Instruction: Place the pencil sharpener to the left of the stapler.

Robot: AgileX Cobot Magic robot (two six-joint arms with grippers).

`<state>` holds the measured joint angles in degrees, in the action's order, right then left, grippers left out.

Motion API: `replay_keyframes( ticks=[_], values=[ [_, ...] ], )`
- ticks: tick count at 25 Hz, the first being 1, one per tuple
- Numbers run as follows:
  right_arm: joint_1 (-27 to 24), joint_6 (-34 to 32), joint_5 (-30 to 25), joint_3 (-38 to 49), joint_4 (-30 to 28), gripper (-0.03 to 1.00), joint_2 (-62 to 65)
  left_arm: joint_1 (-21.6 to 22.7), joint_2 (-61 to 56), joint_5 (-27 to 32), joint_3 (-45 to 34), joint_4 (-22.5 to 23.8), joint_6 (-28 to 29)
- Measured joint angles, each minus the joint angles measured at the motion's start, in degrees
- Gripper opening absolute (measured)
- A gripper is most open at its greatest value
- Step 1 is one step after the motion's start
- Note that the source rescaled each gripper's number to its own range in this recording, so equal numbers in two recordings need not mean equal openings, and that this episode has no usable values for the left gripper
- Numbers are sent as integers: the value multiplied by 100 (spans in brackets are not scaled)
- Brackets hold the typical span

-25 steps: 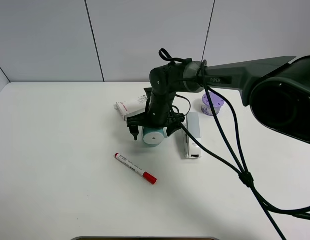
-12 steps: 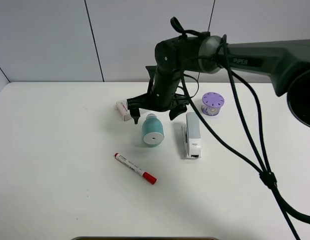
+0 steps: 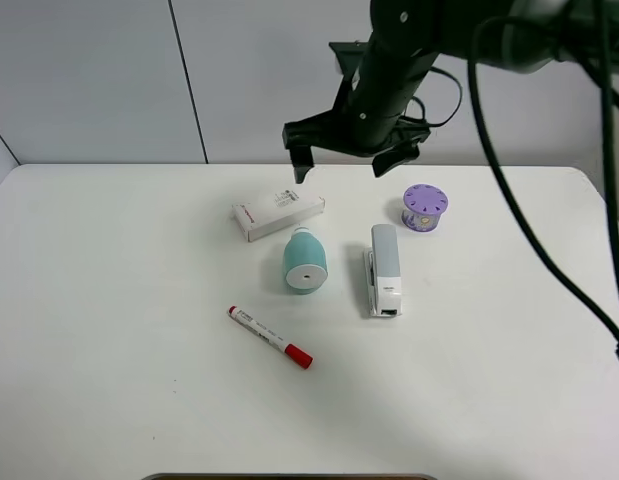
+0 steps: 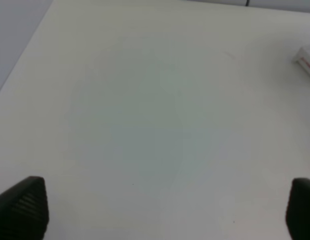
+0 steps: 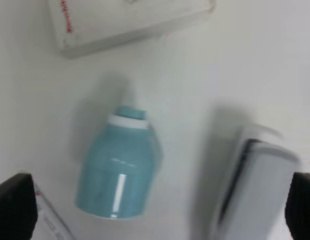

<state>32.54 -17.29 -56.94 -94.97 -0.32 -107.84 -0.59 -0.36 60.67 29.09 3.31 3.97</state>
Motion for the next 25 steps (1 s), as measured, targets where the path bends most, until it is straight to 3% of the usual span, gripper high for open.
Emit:
replay_keyframes(
  ticks=[9, 18, 25],
  values=[
    [-1000, 779, -368, 381, -46, 100, 902, 0, 0, 0, 0, 0, 0],
    [-1967, 1380, -131, 1972, -41, 100, 2200, 0, 0, 0, 0, 0, 0],
    [-3006, 1915, 86, 3355, -41, 100, 3675, 0, 0, 0, 0, 0, 0]
  ],
)
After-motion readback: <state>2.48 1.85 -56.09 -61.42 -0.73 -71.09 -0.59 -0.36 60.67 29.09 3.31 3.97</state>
